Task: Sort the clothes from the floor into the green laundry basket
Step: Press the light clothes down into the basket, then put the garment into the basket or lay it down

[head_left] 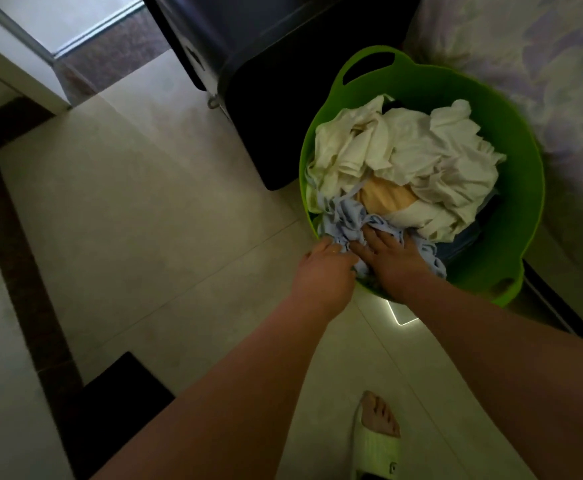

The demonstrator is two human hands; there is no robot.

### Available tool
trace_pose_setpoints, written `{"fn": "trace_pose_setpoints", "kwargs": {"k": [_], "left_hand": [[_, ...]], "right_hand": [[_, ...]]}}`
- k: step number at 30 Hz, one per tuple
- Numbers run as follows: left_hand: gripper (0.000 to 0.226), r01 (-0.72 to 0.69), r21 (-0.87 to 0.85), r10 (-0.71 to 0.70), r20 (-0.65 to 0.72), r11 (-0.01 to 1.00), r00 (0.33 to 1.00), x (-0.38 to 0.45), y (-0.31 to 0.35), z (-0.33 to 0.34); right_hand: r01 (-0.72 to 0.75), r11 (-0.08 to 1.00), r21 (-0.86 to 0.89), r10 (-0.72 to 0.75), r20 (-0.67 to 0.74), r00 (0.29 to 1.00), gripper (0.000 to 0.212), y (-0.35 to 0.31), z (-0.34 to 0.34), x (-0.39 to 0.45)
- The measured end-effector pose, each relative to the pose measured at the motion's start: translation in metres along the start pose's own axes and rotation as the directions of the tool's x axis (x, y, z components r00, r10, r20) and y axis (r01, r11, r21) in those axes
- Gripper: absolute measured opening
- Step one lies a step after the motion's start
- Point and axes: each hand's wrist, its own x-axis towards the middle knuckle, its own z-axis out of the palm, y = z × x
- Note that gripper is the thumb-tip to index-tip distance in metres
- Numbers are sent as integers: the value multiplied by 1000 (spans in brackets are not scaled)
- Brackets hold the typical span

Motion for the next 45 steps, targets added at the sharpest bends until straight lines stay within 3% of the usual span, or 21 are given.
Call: {"fn": "trace_pose_setpoints", "kwargs": {"k": [4,8,10,13,15,18,22,30,35,37,41,43,45], "left_hand": [[43,-20,-117,6,-112,993,994,-26,-18,-12],[42,100,-144,-120,-136,984,983,-57,-48,-26],[42,171,-140,-188,-120,975,975,-78,-71,-28],[41,246,-168,-264,-92,955,960,-105,-103,-29],[39,306,-177,-322,-68,935,944,-131,-131,-29],[35,388,-183,-397,-13,903,918,-169,-177,-18],[35,513,-221,-507,91,829,857,-226,-235,13],[37,740,-247,-645,370,626,669,-360,-393,127],[40,819,-283,-707,412,500,574,-402,-458,205],[42,822,-331,-718,404,463,567,-405,-470,228],[43,811,-423,-723,395,405,567,-403,-482,264],[42,804,-457,-722,397,379,566,-401,-483,279],[41,798,-492,-720,405,348,564,-398,-481,289]], "right_hand": [[-97,983,158,94,25,995,60,-17,-26,-5],[-332,811,482,312,123,942,44,-55,-72,-1],[-336,747,573,371,59,927,42,-86,-86,-4],[-218,704,676,439,-173,882,46,-149,-104,-21],[-98,728,678,342,-236,910,42,-207,-107,-33],[2,723,690,183,-195,964,35,-286,-88,-38],[-9,798,603,7,5,1000,35,-361,-37,-37],[-24,848,530,-154,289,945,37,-503,92,-8],[-82,829,554,-169,387,906,54,-565,173,24],[-171,753,636,-118,386,915,59,-574,194,35],[-375,441,816,13,411,911,71,-591,228,55],[-423,262,868,1,438,899,69,-607,242,60],[-483,193,854,-70,503,861,69,-622,250,59]]}}
